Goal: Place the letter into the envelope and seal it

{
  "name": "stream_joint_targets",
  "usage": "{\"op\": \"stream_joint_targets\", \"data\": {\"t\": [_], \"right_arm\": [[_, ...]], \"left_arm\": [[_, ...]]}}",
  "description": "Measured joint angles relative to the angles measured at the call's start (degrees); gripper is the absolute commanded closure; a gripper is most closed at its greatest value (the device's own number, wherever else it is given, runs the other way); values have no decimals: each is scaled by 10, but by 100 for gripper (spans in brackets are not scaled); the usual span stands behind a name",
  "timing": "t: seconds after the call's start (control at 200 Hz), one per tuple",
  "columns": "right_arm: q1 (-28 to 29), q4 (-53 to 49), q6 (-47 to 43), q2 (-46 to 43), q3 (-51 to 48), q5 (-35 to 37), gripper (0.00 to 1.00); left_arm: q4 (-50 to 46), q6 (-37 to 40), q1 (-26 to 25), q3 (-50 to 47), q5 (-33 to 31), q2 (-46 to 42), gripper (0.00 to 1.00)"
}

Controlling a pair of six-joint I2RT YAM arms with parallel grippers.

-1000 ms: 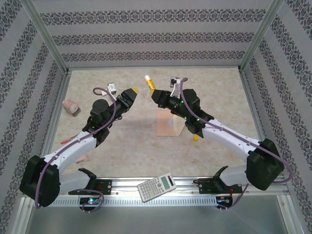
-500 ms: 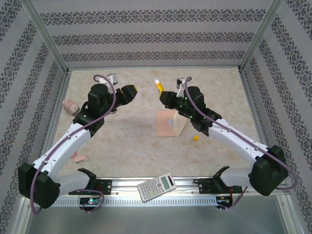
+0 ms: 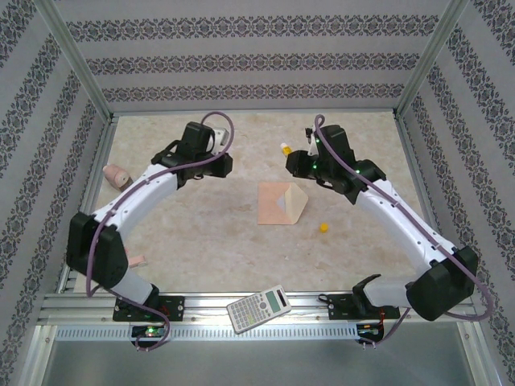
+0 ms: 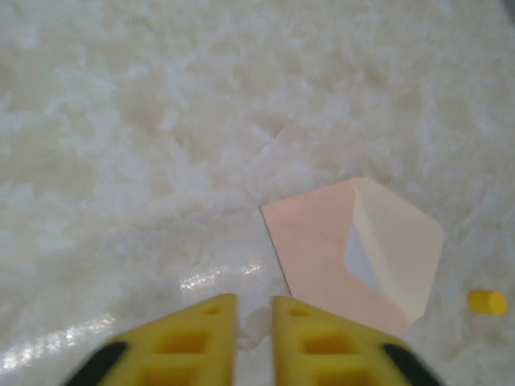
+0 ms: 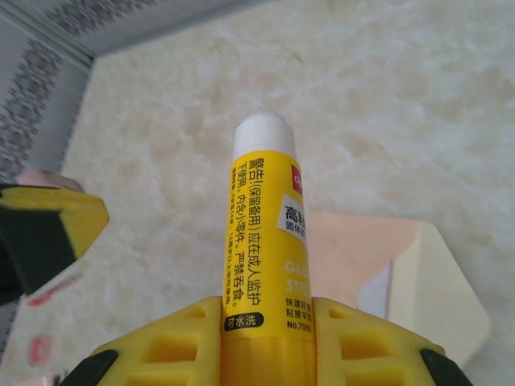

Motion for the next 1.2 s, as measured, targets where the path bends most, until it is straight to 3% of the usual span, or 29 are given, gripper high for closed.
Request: {"op": "stream_joint_targets", "data": {"t": [0.065, 0.415, 0.809, 1.199], "right_arm": [[0, -24, -5, 12, 2, -3, 90], [0, -73, -15, 51, -4, -25, 91], [0, -72, -14, 86, -38, -50, 92], [2, -54, 3, 113, -66, -77, 92]], "left_arm": [[-4, 13, -9, 5, 3, 30, 100], [20, 35, -65, 42, 20, 142, 100], [123, 8, -65, 56, 51, 253, 100], [165, -17, -65, 60, 60, 284, 100]]}}
